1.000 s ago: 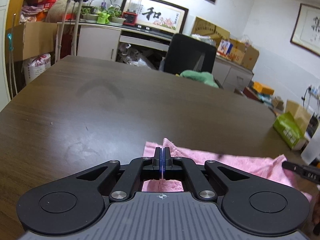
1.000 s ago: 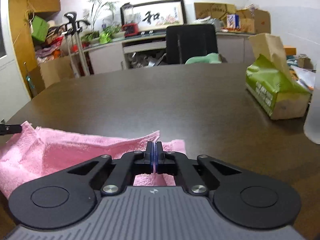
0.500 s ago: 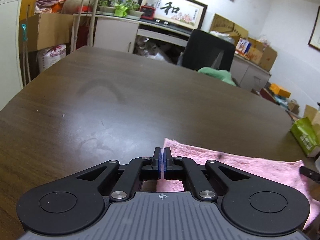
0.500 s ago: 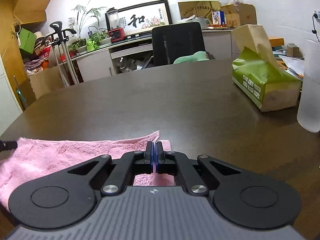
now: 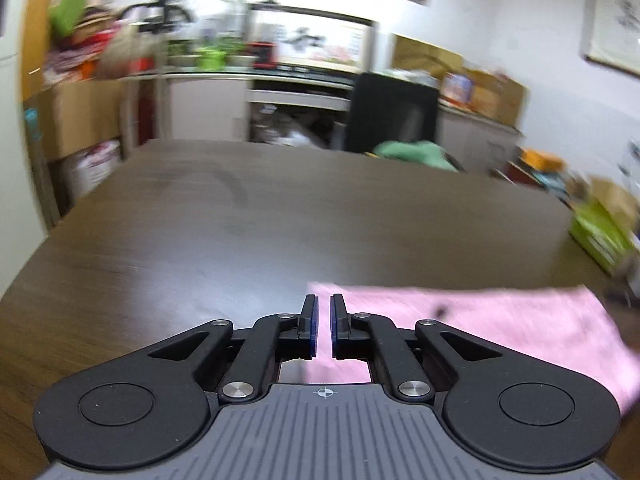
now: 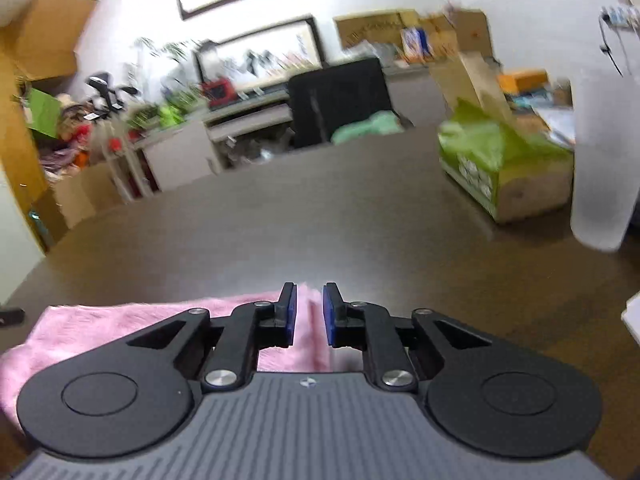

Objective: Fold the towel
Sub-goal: 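Open both grippers to release the folded towel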

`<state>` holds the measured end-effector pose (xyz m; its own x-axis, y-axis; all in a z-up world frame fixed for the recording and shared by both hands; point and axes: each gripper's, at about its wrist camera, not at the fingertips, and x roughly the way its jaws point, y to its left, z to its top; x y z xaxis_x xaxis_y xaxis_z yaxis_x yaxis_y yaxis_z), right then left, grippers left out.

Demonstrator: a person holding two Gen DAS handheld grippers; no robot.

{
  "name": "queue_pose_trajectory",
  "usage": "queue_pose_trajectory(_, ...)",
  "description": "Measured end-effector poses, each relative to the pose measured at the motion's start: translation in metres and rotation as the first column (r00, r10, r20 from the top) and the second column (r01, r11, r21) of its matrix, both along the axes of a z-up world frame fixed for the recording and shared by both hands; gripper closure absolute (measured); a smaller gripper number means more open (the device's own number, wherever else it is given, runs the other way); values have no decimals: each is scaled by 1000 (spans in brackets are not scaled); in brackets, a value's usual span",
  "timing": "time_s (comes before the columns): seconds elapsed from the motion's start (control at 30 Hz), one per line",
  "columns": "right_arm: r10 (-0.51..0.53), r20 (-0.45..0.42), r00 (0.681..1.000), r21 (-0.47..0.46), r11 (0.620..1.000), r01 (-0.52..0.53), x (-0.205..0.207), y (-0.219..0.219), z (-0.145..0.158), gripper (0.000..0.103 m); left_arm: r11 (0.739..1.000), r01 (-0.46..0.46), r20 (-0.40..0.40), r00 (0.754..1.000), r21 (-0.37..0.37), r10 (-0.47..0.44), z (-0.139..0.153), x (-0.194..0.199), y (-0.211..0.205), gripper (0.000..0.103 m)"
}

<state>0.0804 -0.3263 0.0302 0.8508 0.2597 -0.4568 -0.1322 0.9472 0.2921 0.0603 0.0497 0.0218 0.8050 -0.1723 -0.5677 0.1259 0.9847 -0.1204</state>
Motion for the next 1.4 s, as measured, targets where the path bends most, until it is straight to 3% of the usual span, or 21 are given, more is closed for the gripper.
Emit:
queue_pose_trajectory(0.07,79,1,997,79,994,-79,-2,-2,1,77,997,58,-16,998,44,-58,-5,-7,-14,97)
queue_pose_trajectory(0.17,174,-48,984,183,970,-162,3,-1,-5,76,995,76,-55,996,72,-72,-12,-5,-23,96)
queue_pose_trajectory(0.3,126,-161,979,112,988,-109,11,2,-16,78,995,70,-73,995,70,-65,-14,-4,-23,94)
queue_pose_trajectory(0.5,97,-170,981,44,995,-91,8,1,-14,81,993,39,-59,998,109,-33,-16,-8,-23,92)
queue_pose_trajectory(0.63,110,-138,984,16,994,-109,-5,6,-8,69,988,-6,-17,1000,155,9,-13,-16,-22,91)
queue_pose_trajectory(0.8,194,-81,978,103,977,-186,-40,-1,11,56,988,34,10,999,153,-36,-11,-31,-16,90)
queue_pose_trajectory(0.9,240,-177,955,197,959,-204,-46,-10,4,55,985,57,1,998,165,-58,-13,-34,-17,89)
queue_pose_trajectory(0.93,223,-221,949,198,963,-181,-47,-12,1,58,984,58,-6,998,168,-58,-14,-32,-18,89)
queue_pose_trajectory(1.0,199,-250,948,196,969,-152,-52,-19,3,54,985,58,-10,998,165,-57,-14,-31,-17,88)
queue_pose_trajectory(1.03,186,-240,953,203,970,-138,-56,-23,7,52,985,56,-11,998,163,-55,-14,-31,-17,88)
queue_pose_trajectory(1.1,173,-181,968,206,969,-135,-66,-31,19,40,984,55,-12,998,168,-54,-14,-30,-17,87)
queue_pose_trajectory(1.2,127,-175,976,140,985,-103,-71,-40,26,39,981,55,-6,998,187,-55,-15,-31,-18,86)
queue_pose_trajectory(1.4,215,-222,951,223,961,-165,-58,-43,11,36,982,53,-8,999,179,-52,-17,-32,-17,82)
